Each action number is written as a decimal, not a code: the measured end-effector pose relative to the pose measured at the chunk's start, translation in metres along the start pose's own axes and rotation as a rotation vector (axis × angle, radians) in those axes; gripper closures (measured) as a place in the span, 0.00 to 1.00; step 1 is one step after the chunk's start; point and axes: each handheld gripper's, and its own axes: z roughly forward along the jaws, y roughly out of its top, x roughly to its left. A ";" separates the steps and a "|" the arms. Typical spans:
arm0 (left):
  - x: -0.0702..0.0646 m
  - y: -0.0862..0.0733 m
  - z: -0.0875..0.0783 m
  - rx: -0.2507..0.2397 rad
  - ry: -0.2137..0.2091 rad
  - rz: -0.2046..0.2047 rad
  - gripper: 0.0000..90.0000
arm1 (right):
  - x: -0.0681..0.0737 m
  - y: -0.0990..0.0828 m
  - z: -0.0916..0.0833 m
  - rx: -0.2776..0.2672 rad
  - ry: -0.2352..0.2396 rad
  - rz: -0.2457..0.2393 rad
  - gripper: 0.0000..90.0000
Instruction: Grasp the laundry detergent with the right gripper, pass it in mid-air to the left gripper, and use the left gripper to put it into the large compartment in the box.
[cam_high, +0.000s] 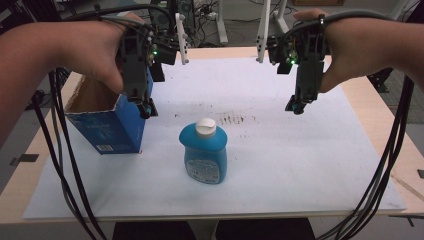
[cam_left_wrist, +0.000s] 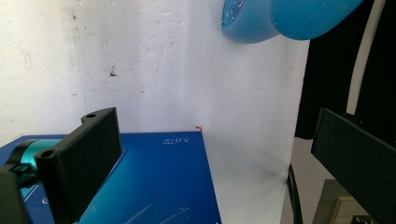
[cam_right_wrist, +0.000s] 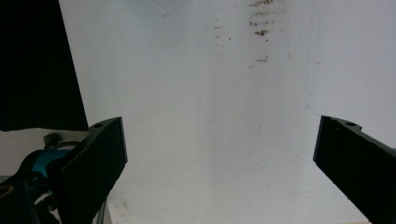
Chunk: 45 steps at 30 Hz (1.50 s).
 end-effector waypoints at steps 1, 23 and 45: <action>-0.001 -0.001 0.000 -0.005 -0.001 -0.004 0.02 | 0.003 -0.002 0.003 -0.004 0.005 0.007 0.02; -0.005 -0.003 -0.002 -0.003 0.007 0.015 0.02 | 0.052 -0.024 0.060 -0.335 0.082 0.165 0.02; -0.001 -0.004 0.004 -0.010 -0.009 0.014 0.02 | 0.082 -0.010 0.109 -0.637 0.067 0.246 0.02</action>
